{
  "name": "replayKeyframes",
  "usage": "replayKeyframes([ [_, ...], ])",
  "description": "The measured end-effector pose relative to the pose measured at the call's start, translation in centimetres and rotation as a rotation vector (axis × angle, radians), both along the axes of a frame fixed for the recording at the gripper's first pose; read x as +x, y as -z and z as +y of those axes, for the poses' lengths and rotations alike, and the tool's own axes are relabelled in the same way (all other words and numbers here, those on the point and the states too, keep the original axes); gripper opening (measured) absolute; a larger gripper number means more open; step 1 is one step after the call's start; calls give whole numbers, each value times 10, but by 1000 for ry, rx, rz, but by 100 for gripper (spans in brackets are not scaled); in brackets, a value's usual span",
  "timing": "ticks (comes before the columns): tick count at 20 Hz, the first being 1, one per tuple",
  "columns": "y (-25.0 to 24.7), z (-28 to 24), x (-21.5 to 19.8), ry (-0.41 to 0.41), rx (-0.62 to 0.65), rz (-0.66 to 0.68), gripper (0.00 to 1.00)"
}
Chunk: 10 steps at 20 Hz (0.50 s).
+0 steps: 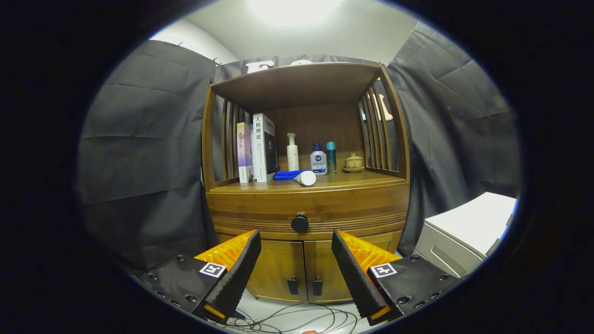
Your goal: Pull open the drawer, take out the items inside it, and place them on the countertop above the cabinet.
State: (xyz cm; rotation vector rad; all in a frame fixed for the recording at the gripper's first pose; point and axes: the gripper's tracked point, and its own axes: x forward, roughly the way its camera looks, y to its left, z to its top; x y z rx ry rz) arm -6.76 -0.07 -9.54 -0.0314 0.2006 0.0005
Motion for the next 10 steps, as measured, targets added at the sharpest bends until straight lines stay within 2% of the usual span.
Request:
replayKeyframes([
  [10, -7, -2, -11, -6, 11, 8, 97],
])
